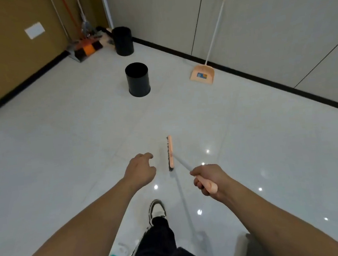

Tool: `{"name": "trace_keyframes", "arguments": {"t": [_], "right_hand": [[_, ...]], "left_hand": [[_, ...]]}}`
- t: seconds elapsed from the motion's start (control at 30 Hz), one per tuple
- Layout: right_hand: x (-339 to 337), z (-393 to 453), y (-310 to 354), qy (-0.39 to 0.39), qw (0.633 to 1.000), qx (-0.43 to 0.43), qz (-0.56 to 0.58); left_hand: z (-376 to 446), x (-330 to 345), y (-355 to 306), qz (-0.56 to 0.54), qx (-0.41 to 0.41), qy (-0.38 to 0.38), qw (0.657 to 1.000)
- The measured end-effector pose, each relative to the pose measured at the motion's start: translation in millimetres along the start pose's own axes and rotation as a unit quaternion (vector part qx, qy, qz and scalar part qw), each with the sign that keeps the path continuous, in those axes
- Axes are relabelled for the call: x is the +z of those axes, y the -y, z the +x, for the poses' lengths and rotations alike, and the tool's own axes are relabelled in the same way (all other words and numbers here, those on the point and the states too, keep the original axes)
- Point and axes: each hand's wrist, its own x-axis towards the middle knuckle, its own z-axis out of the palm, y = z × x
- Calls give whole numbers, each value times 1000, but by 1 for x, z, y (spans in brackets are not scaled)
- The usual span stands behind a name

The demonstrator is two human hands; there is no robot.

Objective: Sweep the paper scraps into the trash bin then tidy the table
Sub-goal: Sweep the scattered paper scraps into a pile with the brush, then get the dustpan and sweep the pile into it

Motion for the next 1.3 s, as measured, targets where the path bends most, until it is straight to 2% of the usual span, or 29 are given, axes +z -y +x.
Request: {"name": "trace_keyframes", "arguments": {"t": [0.3,0.6,0.83,1.03,1.3], "right_hand": [[-3,79,159,-60,996,6,65],[-37,217,313,-53,986,12,154],[-86,304,445,-62,973,31,218],[-127,351,517,-87,965,53,241],[-180,426,622,-161,932,67,318]], "left_hand": [[182,-97,-65,36,35,6,999],[370,-146,-150,86,63,-14,994],[499,-208,-236,126,52,-29,990],[596,-215,-310,134,90,6,987],[767,-208,-428,136,177,61,973]]}}
